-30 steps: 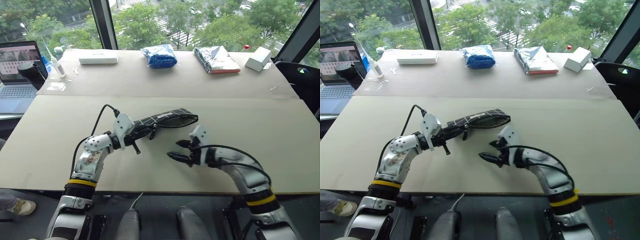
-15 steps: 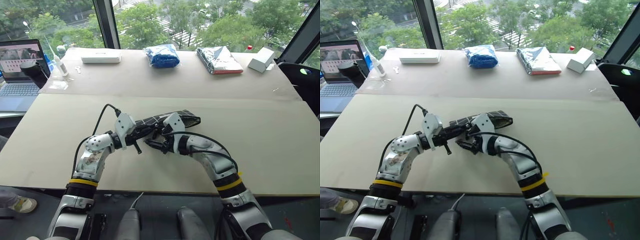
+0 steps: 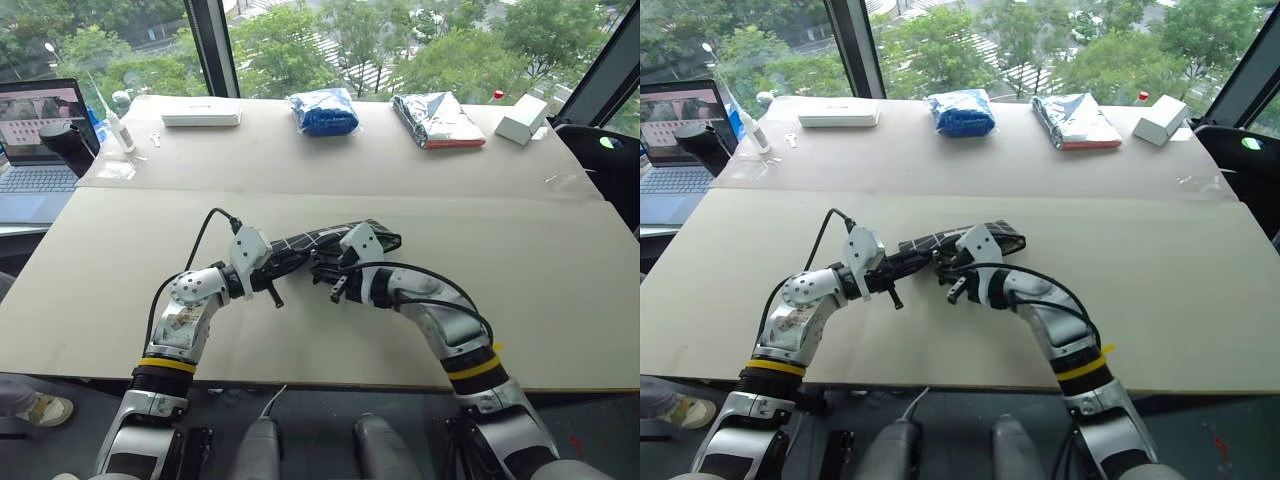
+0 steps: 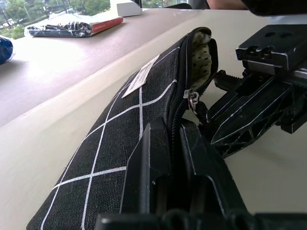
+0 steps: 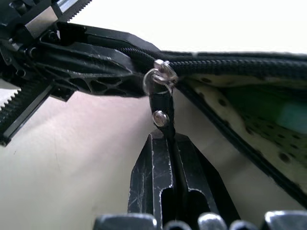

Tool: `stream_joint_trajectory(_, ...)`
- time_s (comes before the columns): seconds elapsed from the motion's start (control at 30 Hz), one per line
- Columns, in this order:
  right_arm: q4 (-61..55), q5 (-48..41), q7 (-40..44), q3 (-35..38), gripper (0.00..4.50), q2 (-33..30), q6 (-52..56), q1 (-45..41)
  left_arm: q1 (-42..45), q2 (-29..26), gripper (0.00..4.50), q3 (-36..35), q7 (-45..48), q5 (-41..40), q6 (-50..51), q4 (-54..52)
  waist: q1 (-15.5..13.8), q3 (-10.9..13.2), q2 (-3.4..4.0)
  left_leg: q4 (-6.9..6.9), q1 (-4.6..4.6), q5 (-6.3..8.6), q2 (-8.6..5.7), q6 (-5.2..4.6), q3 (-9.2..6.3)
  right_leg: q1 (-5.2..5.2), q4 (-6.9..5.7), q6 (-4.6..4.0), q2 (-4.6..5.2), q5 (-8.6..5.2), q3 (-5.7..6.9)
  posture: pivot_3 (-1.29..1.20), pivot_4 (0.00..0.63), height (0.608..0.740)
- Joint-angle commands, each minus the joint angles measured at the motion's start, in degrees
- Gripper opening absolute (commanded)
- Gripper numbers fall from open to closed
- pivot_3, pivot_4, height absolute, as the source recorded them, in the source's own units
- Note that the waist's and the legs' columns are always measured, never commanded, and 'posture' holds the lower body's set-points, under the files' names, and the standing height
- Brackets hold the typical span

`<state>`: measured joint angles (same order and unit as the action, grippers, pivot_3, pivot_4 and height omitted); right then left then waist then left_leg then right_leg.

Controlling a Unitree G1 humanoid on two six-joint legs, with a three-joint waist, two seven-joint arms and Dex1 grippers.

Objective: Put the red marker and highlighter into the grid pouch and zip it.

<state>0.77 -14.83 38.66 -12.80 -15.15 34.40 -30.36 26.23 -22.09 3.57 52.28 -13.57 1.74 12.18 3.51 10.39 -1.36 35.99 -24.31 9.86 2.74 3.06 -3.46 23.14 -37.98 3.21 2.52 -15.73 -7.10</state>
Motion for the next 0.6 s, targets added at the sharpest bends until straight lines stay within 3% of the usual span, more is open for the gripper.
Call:
stream_joint_trajectory(0.03,-3.42,-0.67,0.3,2.79,0.02,-3.1,1.23,1.92,0.64,0.0,0.0,-0.84,-0.53,-0.56,-0.68,-1.23,0.03,0.0,0.0,0.0,0.0,0.0,0.0,0.0,0.0,0.0,0.0,0.0,0.0,0.0,0.0,0.0,0.15,0.74)
stream_joint_trajectory(0.3,-1.66,0.45,1.34,11.76,0.02,-17.64,0.95,5.1,0.08,-0.43,0.0,-1.25,-0.53,-0.86,-0.51,-1.54,-0.93,0.01,-0.02,0.04,-0.03,0.0,-0.03,0.0,0.04,-0.03,0.07,0.06,0.03,-0.03,-0.02,0.0,0.15,0.74)
stream_joint_trajectory(0.5,1.7,-0.66,3.33,13.69,0.02,-19.7,-0.44,5.4,-0.29,-0.49,0.0,-1.23,-0.32,-1.04,-0.45,-1.56,-0.26,0.02,-0.03,-0.03,0.03,0.0,0.0,0.0,0.04,-0.02,0.07,0.06,0.0,-0.04,-0.04,0.0,0.15,0.74)
stream_joint_trajectory(0.53,1.54,-1.11,3.54,13.66,0.64,-19.2,-0.24,5.24,-0.16,-0.4,0.0,-1.18,-0.33,-1.03,-0.45,-1.48,-0.23,0.02,-0.03,-0.03,0.02,0.0,0.0,0.0,0.04,-0.02,0.07,0.06,0.0,-0.03,-0.04,0.0,0.15,0.74)
stream_joint_trajectory(0.6,0.9,-1.93,4.33,13.33,1.19,-18.42,0.02,5.23,0.1,-0.21,0.0,-1.11,-0.34,-1.0,-0.47,-1.33,-0.22,0.02,-0.03,-0.02,0.0,0.0,-0.01,0.0,0.04,-0.02,0.07,0.06,0.01,-0.03,-0.04,0.0,0.15,0.74)
